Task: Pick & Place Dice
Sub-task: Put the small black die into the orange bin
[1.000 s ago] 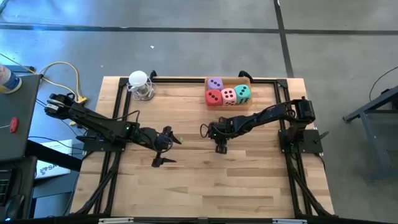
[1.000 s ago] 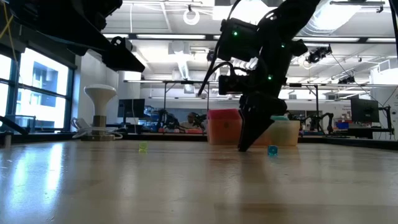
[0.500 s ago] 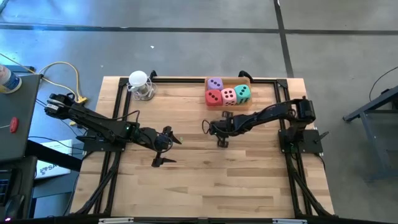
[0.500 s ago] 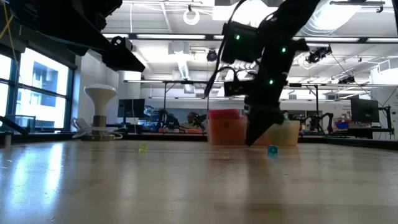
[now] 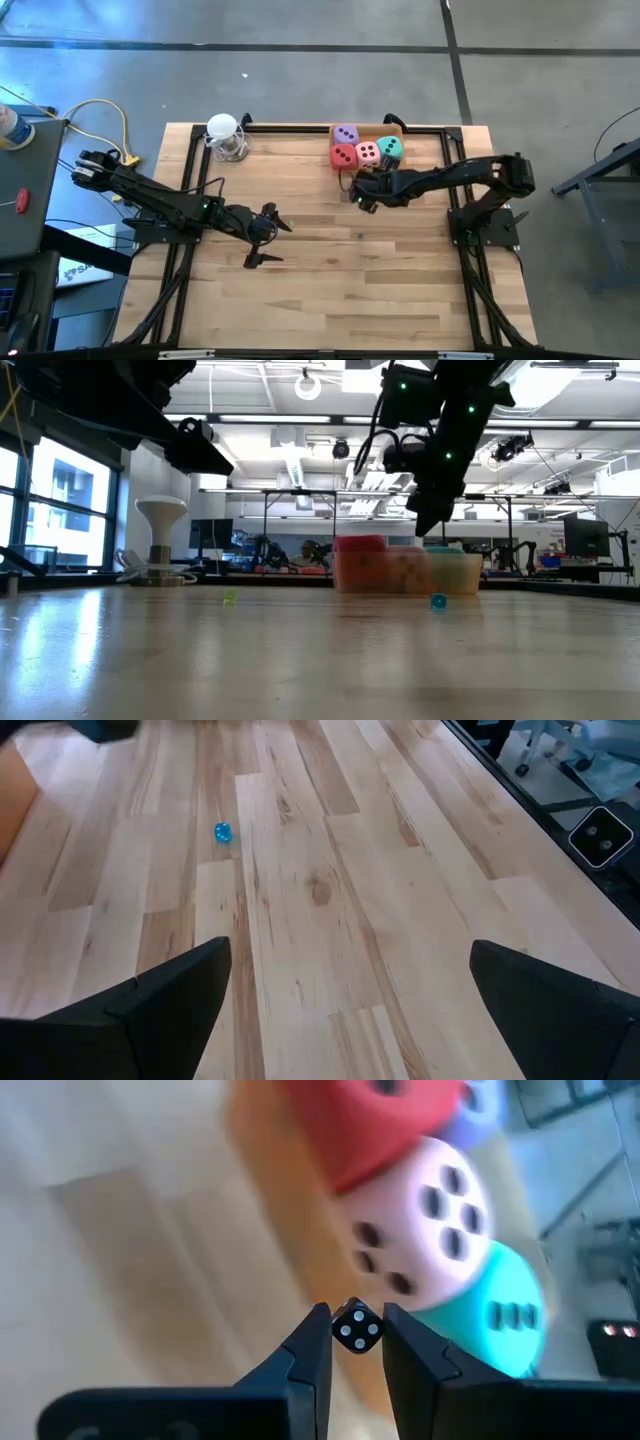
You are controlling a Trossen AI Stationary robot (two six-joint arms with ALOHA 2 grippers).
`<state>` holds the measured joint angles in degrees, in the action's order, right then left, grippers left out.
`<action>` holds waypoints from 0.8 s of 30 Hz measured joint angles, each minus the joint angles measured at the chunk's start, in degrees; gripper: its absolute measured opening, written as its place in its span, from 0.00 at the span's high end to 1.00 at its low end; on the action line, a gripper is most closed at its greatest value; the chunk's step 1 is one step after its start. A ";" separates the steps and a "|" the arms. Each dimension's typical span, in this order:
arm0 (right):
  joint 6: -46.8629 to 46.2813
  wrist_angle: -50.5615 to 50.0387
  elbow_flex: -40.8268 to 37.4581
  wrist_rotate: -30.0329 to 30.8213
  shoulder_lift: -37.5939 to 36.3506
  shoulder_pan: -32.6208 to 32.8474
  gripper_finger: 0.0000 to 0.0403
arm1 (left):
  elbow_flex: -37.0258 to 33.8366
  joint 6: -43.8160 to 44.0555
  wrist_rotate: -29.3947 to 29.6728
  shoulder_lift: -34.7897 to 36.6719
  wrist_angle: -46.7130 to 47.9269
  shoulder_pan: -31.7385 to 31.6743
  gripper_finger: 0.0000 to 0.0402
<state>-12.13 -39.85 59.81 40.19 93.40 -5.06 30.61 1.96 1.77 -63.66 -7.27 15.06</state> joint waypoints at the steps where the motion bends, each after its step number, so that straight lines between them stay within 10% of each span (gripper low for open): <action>1: 0.08 -0.53 -0.01 0.09 -0.74 -1.17 0.86 | 0.00 -0.02 0.00 0.00 0.00 0.00 0.00; 24: -10.96 0.94 0.00 -16.48 -1.15 -19.31 0.76 | 0.00 0.32 -0.01 0.00 0.02 -0.01 0.00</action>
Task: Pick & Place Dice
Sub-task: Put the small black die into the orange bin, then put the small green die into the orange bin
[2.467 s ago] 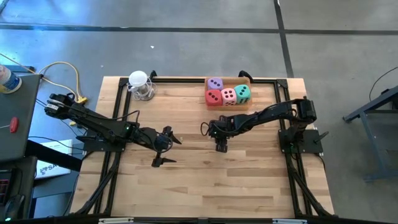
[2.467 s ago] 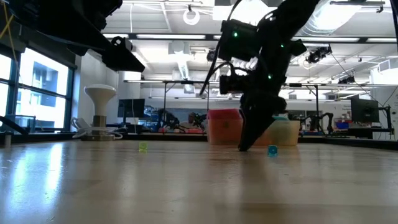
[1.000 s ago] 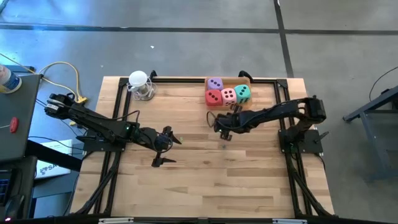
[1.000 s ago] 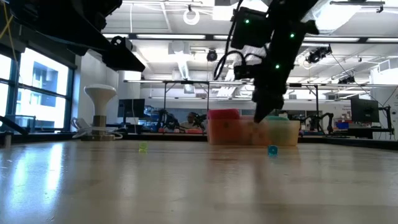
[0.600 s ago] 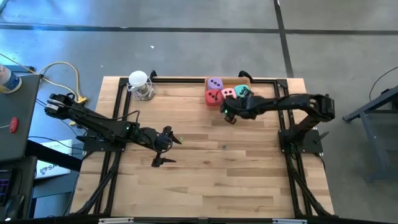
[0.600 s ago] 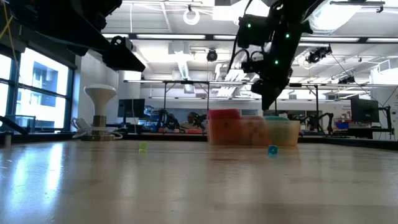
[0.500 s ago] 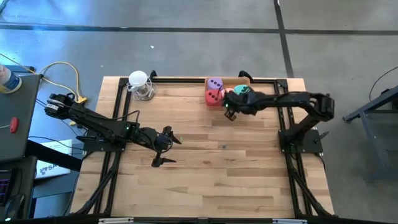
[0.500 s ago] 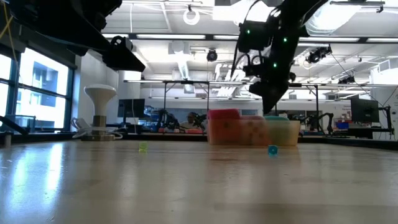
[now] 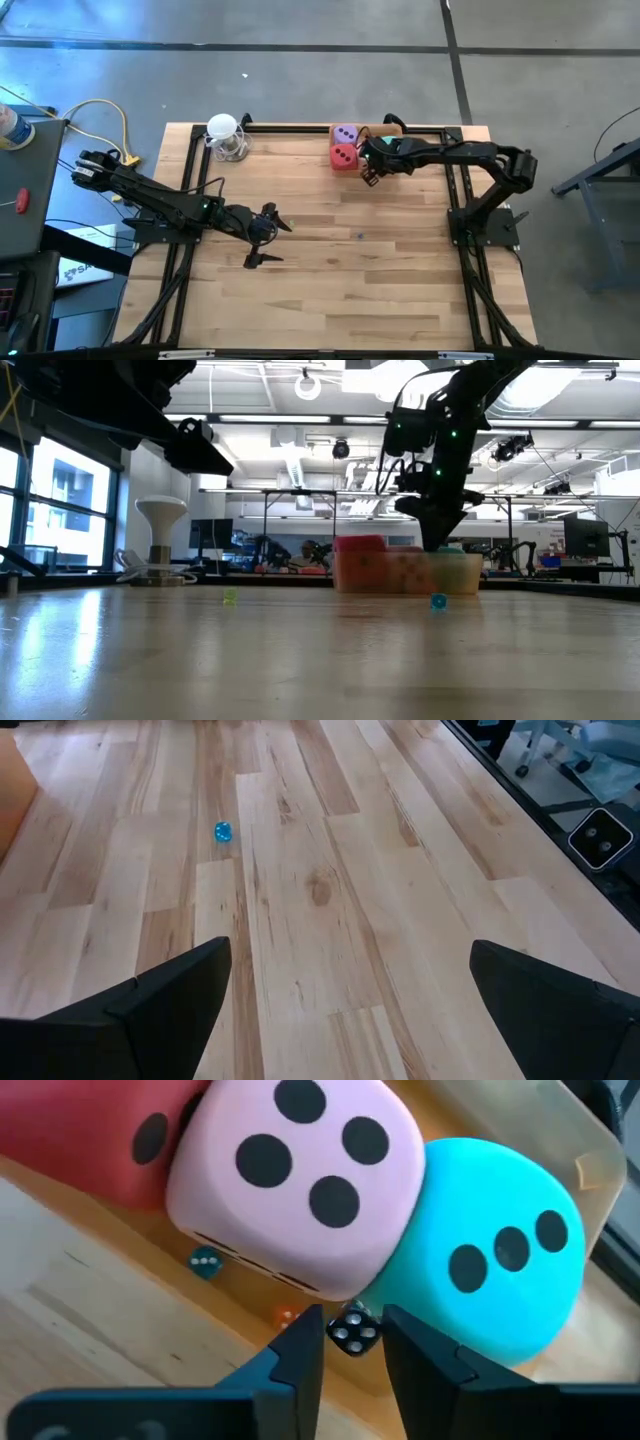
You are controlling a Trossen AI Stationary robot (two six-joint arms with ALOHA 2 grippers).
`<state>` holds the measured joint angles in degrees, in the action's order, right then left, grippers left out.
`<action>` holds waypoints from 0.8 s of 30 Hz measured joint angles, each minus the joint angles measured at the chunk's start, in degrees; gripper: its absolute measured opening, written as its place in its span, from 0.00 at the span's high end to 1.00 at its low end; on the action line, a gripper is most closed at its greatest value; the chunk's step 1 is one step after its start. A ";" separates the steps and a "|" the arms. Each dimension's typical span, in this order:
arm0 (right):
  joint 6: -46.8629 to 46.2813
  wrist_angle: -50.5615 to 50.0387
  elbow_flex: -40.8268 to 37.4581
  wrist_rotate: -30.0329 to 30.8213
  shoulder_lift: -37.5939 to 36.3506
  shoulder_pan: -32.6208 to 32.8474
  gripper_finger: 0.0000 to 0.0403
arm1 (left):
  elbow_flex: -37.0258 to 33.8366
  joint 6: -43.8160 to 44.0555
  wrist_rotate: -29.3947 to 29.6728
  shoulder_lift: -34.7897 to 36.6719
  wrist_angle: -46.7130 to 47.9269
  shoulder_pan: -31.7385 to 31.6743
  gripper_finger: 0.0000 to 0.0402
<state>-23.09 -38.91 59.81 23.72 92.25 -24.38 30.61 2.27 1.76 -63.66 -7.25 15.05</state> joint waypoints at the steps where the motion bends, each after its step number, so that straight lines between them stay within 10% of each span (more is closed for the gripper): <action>1: -0.67 0.06 0.00 -0.06 0.00 0.02 0.75 | 0.00 0.16 0.00 0.00 0.00 0.02 0.00; 24: -3.09 5.50 0.02 6.24 -1.95 6.34 0.55 | -0.02 1.45 -0.03 0.00 0.00 0.02 0.00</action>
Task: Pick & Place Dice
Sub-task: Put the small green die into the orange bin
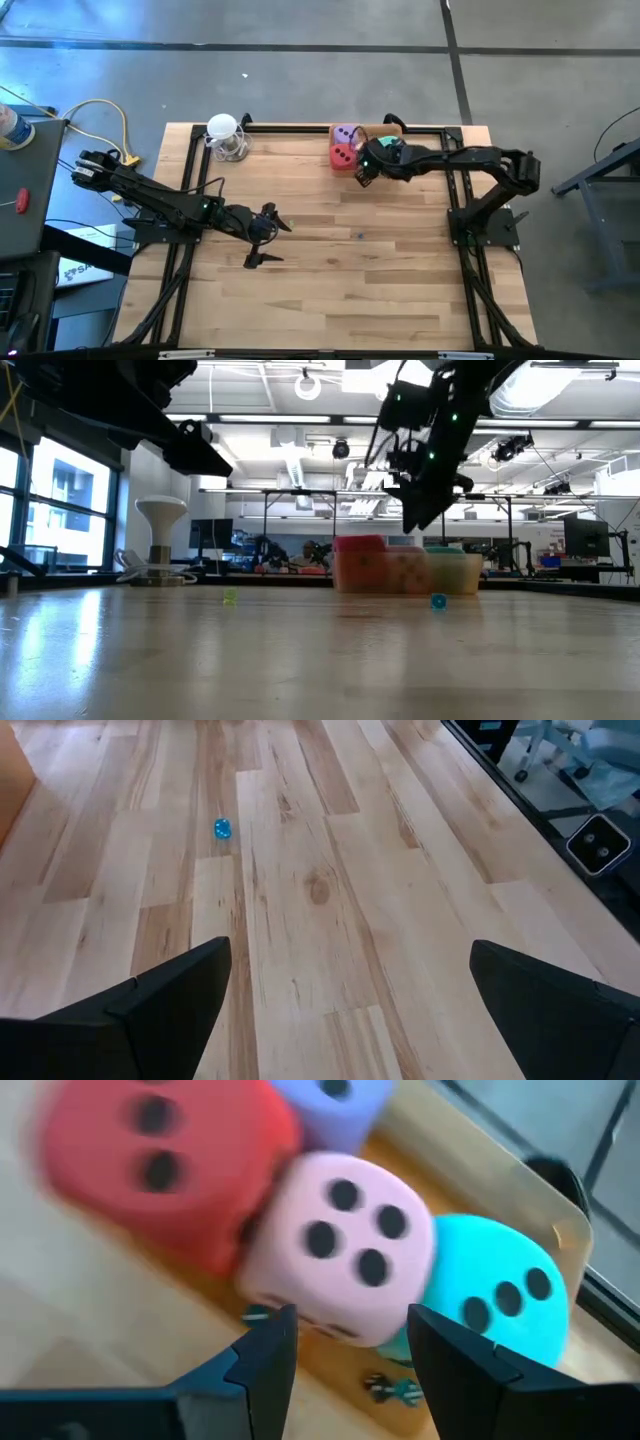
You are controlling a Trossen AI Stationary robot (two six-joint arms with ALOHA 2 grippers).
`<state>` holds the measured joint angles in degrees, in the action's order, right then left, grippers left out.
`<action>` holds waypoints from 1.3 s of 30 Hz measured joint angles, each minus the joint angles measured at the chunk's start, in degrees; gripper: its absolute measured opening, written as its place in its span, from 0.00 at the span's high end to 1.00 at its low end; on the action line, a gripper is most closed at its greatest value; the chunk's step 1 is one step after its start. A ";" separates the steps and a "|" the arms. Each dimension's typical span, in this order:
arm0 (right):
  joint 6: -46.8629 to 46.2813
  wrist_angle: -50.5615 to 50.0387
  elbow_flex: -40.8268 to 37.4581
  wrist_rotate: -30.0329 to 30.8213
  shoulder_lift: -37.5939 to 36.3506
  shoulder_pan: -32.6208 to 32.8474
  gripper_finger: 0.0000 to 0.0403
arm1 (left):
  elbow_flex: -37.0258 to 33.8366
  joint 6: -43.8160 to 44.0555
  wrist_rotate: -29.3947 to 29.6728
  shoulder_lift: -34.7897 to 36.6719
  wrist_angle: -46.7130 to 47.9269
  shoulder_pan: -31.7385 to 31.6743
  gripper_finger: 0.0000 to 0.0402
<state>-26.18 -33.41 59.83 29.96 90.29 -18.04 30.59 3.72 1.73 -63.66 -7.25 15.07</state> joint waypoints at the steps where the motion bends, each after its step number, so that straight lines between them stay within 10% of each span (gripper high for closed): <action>1: -0.63 0.04 0.00 0.82 -0.46 1.72 0.55 | 0.00 0.43 -0.15 0.00 0.00 0.04 0.00; 19: -6.60 3.74 0.00 33.08 -1.70 30.48 0.55 | -0.02 -4.60 -0.32 0.00 3.24 0.35 0.00; 39: -8.23 3.84 0.00 26.66 -1.70 29.64 0.55 | -18.18 -4.91 -2.82 0.00 -16.68 -16.52 0.00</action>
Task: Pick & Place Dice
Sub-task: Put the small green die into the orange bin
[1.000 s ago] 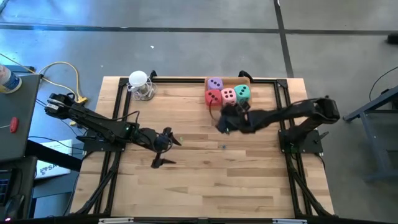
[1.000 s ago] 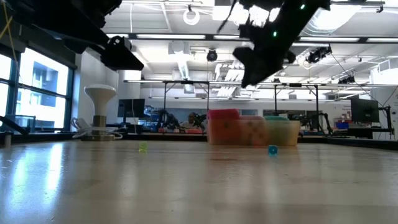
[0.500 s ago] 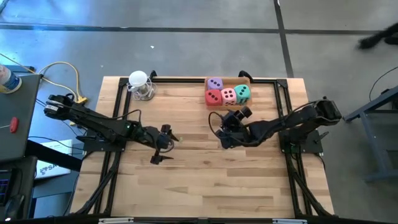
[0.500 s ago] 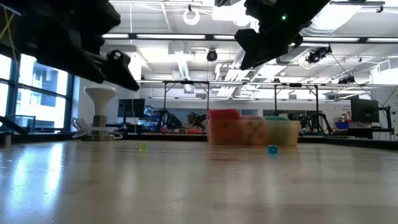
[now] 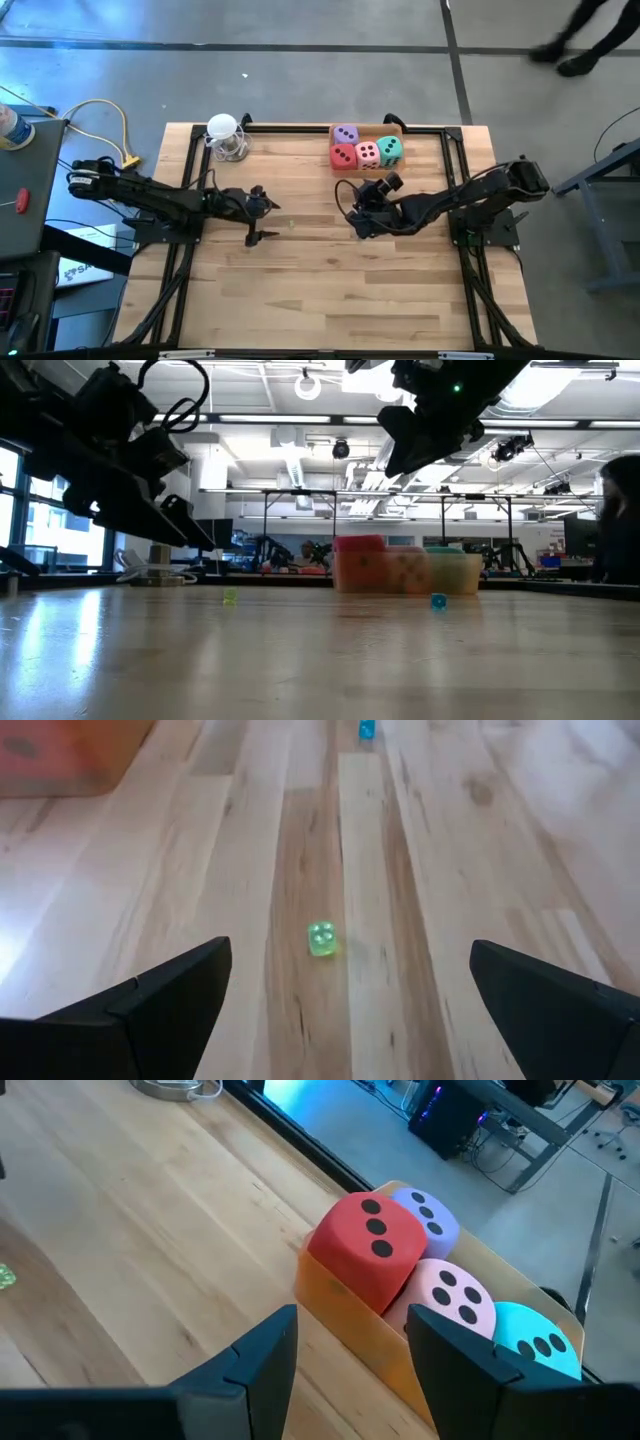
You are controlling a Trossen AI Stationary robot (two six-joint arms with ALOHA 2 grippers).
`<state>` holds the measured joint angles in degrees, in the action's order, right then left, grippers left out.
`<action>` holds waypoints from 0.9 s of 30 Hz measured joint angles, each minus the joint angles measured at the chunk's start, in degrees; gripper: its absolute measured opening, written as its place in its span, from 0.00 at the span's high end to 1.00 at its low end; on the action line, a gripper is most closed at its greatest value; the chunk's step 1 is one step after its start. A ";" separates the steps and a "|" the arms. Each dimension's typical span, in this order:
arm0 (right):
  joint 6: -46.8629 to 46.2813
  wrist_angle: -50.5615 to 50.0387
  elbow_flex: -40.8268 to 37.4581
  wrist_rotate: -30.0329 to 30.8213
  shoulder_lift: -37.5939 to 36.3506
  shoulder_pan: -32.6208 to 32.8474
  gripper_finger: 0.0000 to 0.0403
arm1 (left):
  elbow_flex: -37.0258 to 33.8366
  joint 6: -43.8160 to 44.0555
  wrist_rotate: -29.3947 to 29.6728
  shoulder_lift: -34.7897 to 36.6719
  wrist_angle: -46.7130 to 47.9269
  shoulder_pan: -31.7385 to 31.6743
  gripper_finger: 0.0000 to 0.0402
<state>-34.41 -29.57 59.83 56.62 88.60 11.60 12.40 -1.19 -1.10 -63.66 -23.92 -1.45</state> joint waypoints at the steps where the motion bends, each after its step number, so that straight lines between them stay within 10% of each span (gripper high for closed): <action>1: 0.02 0.03 0.00 -0.01 0.00 -0.01 0.55 | 0.00 0.00 -0.32 0.00 -0.20 0.02 0.00; 27: 2.31 0.21 0.00 -1.70 0.00 -0.13 0.55 | 0.11 3.64 -0.53 0.02 -5.72 0.10 0.00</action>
<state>-32.10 -29.36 59.83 54.92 88.60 11.46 12.51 2.45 -1.63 -63.64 -29.64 -1.34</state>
